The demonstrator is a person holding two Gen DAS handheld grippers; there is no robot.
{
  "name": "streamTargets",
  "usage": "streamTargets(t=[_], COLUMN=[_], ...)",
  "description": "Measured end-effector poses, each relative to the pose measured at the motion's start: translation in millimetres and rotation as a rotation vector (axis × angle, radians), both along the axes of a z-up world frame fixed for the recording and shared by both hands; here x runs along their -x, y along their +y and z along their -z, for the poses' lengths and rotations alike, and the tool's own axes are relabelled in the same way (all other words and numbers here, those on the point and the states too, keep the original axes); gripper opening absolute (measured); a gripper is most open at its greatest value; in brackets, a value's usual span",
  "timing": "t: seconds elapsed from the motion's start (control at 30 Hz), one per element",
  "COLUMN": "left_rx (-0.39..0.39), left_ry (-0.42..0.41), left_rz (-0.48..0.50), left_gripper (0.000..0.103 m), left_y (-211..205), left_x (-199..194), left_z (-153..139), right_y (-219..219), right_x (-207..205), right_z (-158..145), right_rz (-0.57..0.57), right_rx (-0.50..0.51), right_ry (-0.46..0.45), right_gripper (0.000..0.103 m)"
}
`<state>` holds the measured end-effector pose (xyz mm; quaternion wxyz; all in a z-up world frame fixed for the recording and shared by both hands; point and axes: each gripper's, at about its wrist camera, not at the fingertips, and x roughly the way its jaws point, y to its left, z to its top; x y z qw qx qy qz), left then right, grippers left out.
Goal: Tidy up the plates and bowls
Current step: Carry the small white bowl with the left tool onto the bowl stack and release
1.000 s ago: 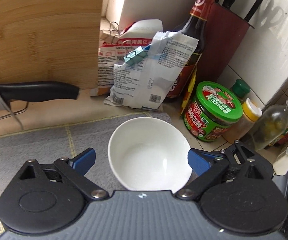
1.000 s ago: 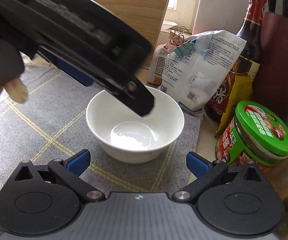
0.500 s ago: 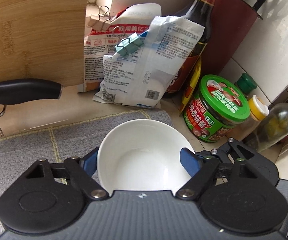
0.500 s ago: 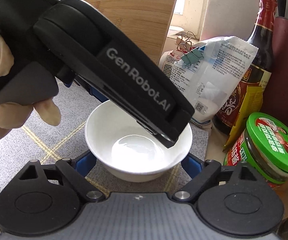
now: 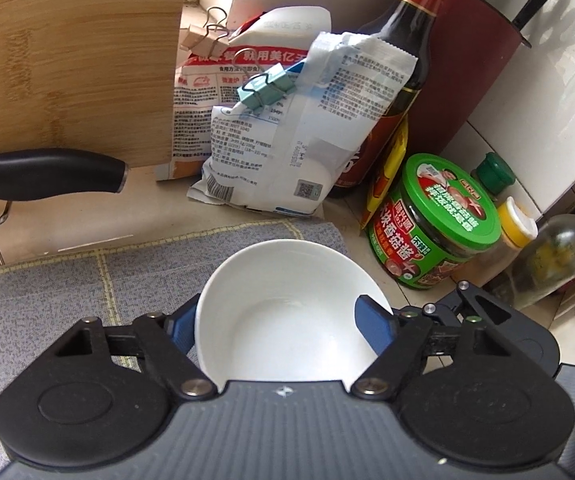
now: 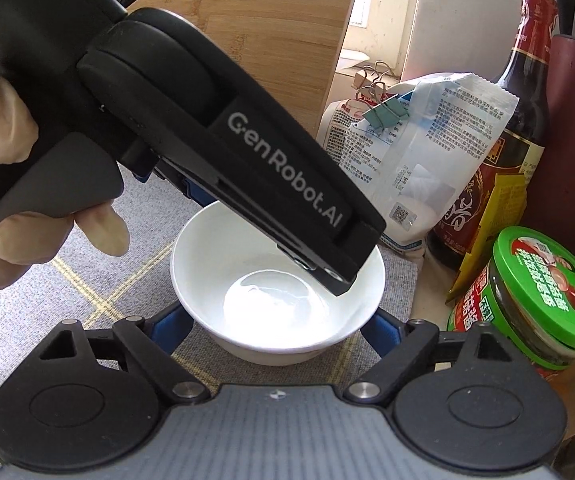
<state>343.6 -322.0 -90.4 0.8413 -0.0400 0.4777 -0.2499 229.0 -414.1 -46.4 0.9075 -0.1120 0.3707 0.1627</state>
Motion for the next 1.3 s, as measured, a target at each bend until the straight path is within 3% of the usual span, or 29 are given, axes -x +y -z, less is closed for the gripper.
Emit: streamTargets(t=[0.57, 0.87, 1.3], left_rx=[-0.015, -0.009, -0.019], left_ry=[-0.002, -0.013, -0.02], left_rz=[-0.018, -0.07, -0.176], left_gripper=[0.078, 0.078, 0.078], left_y=[21, 53, 99], left_x=[35, 73, 117], left_z=[-34, -61, -72], right_y=[16, 42, 88], right_x=[19, 48, 82], right_z=[-30, -52, -67], right_rz=[-0.056, -0.149, -0.27], right_rx=[0.012, 0.027, 0.017], right_ry=[0.001, -0.03, -0.041], right_gripper=[0.092, 0.092, 0.092])
